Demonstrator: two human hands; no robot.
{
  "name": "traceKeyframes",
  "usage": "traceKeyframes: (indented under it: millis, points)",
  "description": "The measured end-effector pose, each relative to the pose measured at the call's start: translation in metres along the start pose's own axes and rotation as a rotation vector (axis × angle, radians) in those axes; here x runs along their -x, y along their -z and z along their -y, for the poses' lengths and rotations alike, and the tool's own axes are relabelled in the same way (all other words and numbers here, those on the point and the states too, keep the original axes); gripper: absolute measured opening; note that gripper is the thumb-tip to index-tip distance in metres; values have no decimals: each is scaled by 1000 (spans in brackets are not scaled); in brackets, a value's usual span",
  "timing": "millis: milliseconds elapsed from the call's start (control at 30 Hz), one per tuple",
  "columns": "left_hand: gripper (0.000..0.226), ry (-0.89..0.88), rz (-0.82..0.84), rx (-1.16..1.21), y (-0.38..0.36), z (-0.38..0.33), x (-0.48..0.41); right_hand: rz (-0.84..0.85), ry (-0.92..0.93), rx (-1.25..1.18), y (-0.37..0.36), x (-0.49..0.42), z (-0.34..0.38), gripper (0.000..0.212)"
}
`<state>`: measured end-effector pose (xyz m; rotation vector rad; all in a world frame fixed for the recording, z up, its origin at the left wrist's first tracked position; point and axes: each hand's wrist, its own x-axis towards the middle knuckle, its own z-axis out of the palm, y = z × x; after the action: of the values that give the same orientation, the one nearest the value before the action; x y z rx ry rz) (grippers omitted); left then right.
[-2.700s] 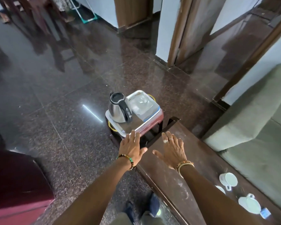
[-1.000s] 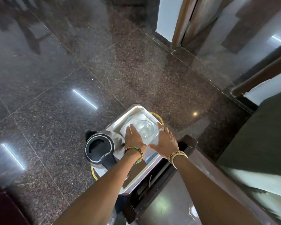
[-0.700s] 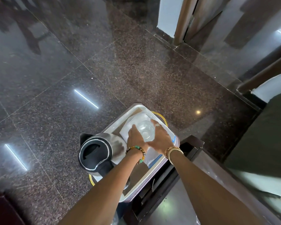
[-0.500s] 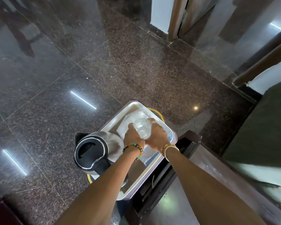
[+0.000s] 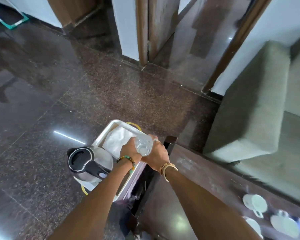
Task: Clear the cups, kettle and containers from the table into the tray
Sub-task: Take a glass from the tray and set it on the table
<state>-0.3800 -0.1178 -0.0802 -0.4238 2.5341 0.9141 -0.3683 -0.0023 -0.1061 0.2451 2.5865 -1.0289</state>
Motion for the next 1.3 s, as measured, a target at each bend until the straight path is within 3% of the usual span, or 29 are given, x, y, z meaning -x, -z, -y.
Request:
traceKeyframes:
  millis: [100,200,467,667,1000,1300]
  points:
    - [57,-48,65,-101,0,-22,31,-72,-45,-68,25,38,-9,74]
    - [54,-136,102,-148,-8,-44,62,-138,-97,-112,47,71,-24,72]
    - [57,-379,250,-127,-62,-83,132,-353,-285,-184,83,162,-74,84]
    - [53,-548,383,-294,-107,-84,195,-457,-430,-258,81,246,-117,93]
    - [58,-641,561,-488,-202,-73,273,-530,-576,-297,70,352,-193,86]
    - [51,-552,598,-449,-292,-50,349,-442,-622,-311,60,422,-279,84]
